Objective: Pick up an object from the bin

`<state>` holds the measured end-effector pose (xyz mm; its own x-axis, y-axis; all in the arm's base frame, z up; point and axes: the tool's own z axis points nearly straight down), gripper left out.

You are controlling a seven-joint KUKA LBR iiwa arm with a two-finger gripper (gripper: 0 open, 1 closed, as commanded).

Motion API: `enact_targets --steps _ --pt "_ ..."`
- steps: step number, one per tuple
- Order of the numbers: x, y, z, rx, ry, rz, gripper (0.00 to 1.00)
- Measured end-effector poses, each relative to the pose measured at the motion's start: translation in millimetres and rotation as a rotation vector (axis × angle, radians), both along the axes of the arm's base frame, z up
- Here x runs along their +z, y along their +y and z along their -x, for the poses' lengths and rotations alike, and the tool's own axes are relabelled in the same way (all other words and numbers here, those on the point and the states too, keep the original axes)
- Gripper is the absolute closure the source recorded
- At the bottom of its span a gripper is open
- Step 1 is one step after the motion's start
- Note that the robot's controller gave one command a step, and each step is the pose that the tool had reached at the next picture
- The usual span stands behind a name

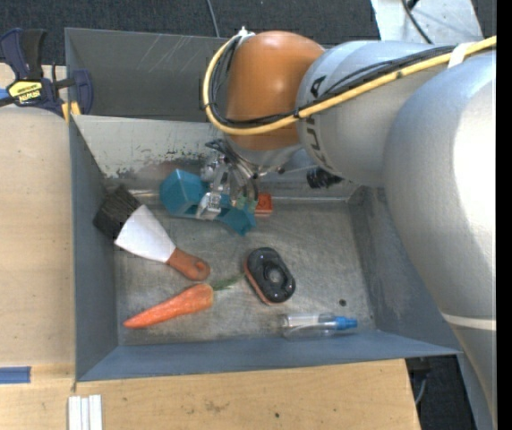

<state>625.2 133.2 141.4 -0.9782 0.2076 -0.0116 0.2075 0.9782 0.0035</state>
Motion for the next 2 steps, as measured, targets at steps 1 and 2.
enact_targets --steps 1,2 --pt "-17 5 9.2 0.04 0.024 0.004 1.0" --pt "73 3 4.1 -0.019 0.017 0.003 1.0"
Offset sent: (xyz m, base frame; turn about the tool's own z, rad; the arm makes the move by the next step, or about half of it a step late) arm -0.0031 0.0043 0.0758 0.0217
